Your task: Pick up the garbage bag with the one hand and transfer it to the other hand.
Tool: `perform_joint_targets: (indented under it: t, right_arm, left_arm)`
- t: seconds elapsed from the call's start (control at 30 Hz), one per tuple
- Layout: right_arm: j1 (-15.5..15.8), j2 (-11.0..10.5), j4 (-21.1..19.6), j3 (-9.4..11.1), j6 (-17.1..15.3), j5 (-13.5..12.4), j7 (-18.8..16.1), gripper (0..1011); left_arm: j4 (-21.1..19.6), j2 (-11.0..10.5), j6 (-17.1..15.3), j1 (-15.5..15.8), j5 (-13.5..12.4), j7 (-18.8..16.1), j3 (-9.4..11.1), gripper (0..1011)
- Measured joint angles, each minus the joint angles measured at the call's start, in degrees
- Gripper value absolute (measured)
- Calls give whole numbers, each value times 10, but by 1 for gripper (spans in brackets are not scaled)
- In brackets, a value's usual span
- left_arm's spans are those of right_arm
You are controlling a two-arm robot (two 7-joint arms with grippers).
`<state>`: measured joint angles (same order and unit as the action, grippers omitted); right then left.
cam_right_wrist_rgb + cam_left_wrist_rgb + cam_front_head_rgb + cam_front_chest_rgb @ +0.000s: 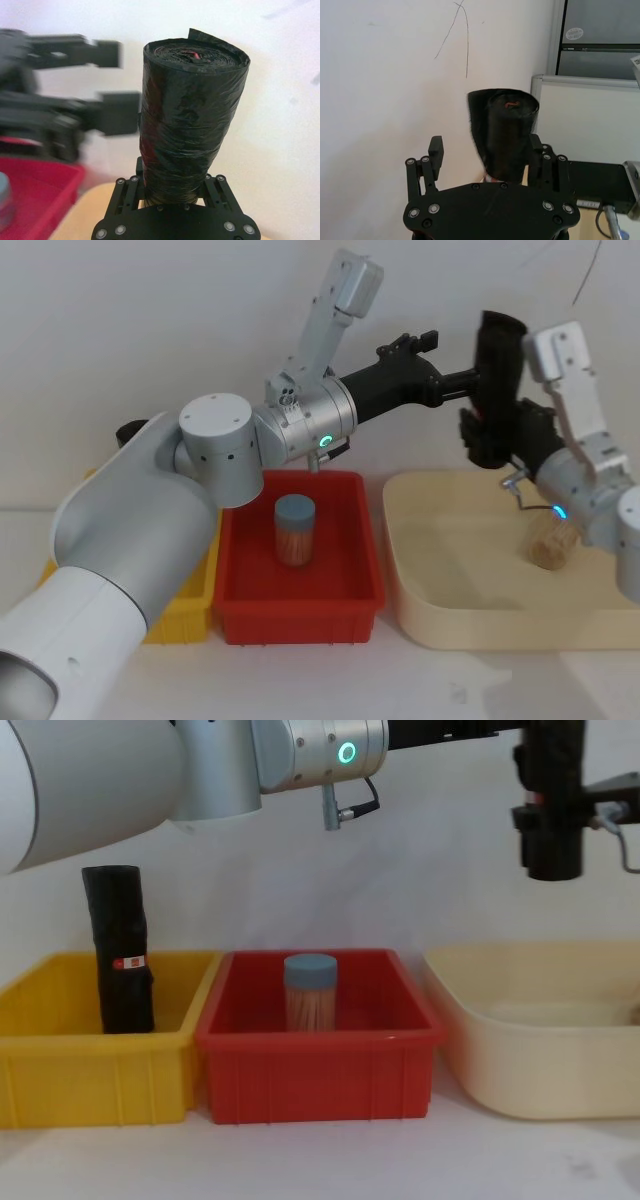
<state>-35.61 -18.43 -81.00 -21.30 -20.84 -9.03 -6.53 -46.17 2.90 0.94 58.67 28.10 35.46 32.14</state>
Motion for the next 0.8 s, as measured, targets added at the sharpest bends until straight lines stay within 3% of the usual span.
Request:
perform_joint_targets:
  t: [0.37,0.63,0.8]
  right_arm:
    - [34,-12,-23,48,-21,-4,40,522]
    - [60,-19,-38,88,-37,-5,76,780]
    - [70,-22,-43,103,-42,-5,87,915]
  left_arm:
    - [0,0,0,0,0,0,0,1001]
    - [0,0,0,0,0,0,0,1001]
    - [0,0,0,0,0,0,0,1001]
